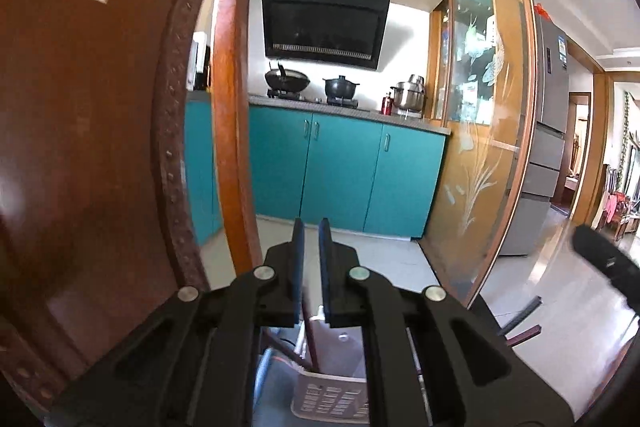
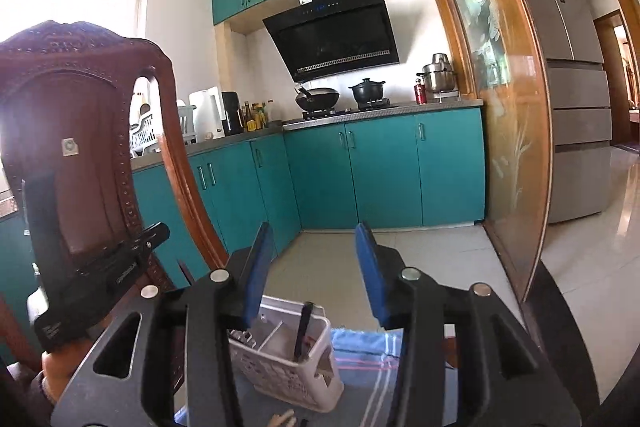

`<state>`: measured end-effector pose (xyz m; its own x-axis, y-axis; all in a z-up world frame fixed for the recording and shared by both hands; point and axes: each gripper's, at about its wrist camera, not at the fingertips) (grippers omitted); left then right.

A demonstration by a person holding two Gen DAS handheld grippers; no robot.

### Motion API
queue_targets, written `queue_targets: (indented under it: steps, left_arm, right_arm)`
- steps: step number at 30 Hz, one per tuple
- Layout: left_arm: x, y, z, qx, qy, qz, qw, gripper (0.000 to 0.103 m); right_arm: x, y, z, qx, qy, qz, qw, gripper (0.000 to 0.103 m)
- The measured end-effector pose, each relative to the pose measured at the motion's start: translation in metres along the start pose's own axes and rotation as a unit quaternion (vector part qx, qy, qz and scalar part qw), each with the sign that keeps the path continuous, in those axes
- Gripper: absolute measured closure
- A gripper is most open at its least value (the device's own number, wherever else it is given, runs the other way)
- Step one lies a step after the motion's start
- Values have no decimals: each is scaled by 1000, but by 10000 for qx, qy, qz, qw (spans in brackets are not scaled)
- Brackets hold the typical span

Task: Organize utensils
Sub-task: 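Lift both chopsticks upright into the white holder and open both tools, then return both open tools to the remaining chopsticks on the cloth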

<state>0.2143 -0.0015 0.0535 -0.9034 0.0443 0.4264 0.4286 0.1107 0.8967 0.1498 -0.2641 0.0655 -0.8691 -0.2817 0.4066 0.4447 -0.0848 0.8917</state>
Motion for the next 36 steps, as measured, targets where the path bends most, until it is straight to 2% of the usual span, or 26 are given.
queue_targets:
  steps: [3,5,6,9,10,11,13,14,16,17,18,19,20,21,22,23,25,27,29,31,34,36]
  left_arm:
    - [16,-10,8,9,-96,-146,9998,86]
    - [26,-17,10,-54,-125,-199,9997,86]
    - [29,-22,10,-113,-142,-220,9996,86]
    - [37,-46,9,-318,-223,-137,9992,86]
    - [35,-55,8,-383,-290,13,9988,85]
    - [32,-64,8,-418,-327,161,9985,85]
    - [19,-84,5,-494,-382,703,9956,85]
    - [9,-94,3,-519,-433,1048,9922,85]
    - [-3,-109,0,-576,-477,1501,9858,84]
    - [-9,-118,-3,-625,-464,1747,9816,81]
    - [-16,-124,-6,-680,-434,1972,9770,72]
    - [-23,-132,-8,-748,-410,2189,9720,69]
    - [-28,-138,-10,-806,-367,2345,9681,69]
    - [-31,-143,-10,-849,-324,2445,9654,69]
    - [-33,-148,-8,-894,-281,2526,9630,69]
    - [-35,-152,-9,-946,-217,2620,9602,69]
    - [-36,-157,-6,-937,-144,2761,9564,69]
    - [-33,-163,-2,-888,-127,2881,9534,68]
    - [-28,-167,0,-867,-118,2937,9519,67]
    - [-24,-172,0,-875,-120,2991,9501,63]
    - [-26,-168,-9,-852,-159,3070,9478,59]
    - [-27,-172,-13,-846,-181,3145,9453,59]
  right_arm:
    - [24,-21,-6,-8,13,129,9999,60]
    - [25,-43,-12,-85,-16,566,9984,60]
    - [16,-62,-17,-190,-12,1119,9935,60]
    - [-28,-125,-28,-632,67,2612,9632,60]
    - [-42,-143,-28,-720,95,3003,9511,60]
    - [-60,-163,-26,-767,102,3498,9336,60]
    - [-83,-188,-18,-740,182,4033,9119,60]
    - [-92,-197,-15,-743,92,4211,9039,60]
    - [-101,-208,-10,-713,7,4358,8972,60]
    - [-101,-208,-7,-603,-59,4294,9011,60]
    - [-104,-208,-2,-469,-147,4335,8998,60]
    - [-107,-208,2,-381,-166,4356,8992,60]
    - [-111,-208,6,-238,-198,4357,8995,62]
    - [-114,-209,10,-76,-280,4361,8994,75]
    - [-119,-208,12,84,-395,4376,8982,83]
    - [-125,-205,12,98,-306,4433,8958,88]
    - [-135,-199,7,78,-210,4519,8918,91]
    - [-143,-194,-1,118,-437,4404,8966,94]
    - [-142,-190,-13,-51,-481,4301,9015,96]
    - [-138,-189,-19,-282,-271,4206,9064,96]
    - [-124,-185,-17,-253,-246,3979,9167,95]
    - [-111,-185,-18,-287,-337,3821,9231,88]
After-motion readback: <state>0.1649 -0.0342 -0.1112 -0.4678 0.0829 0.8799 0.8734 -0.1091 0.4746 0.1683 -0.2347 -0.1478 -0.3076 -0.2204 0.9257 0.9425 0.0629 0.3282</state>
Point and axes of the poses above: each gripper's, at about its wrist camera, not at the fingertips, and x roughly against the way its jaws point, z to its left, y to its top, and after that the axes turned 13 degrees about z, right-handed
